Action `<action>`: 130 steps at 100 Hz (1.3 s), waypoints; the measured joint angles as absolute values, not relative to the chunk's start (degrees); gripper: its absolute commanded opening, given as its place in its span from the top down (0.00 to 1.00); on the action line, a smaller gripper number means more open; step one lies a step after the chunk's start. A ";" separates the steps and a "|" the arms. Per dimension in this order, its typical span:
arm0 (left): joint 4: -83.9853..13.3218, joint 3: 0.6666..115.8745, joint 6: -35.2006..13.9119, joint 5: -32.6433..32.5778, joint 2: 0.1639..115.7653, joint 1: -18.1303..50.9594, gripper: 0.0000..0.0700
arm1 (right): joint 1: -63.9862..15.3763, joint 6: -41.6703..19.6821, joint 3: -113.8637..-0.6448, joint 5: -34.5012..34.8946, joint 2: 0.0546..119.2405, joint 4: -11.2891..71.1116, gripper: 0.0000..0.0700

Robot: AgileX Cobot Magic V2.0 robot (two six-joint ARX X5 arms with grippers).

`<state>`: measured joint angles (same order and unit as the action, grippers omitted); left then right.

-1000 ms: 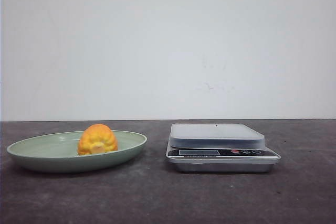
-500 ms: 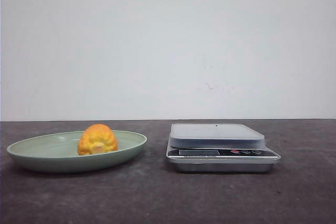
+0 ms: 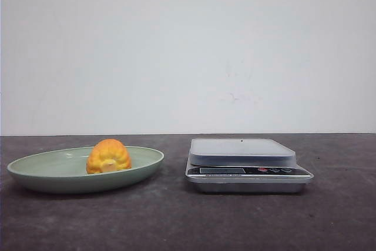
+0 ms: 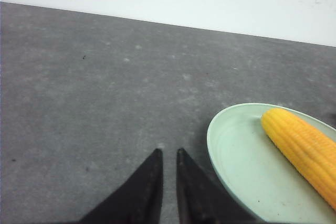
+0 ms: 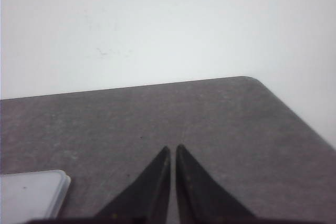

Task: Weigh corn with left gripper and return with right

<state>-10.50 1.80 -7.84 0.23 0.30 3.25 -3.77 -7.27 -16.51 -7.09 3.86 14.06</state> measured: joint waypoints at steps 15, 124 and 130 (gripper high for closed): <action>-10.50 1.80 -7.86 0.25 0.30 3.25 1.00 | -2.50 -7.25 -4.64 -6.37 0.84 8.49 0.98; -10.48 1.80 -7.86 0.23 0.30 3.25 1.00 | -2.50 -5.76 -0.86 -6.02 0.30 9.30 0.98; -10.50 1.80 -7.86 0.25 0.30 3.25 1.00 | -2.50 -5.76 -0.86 -6.02 0.30 9.32 0.98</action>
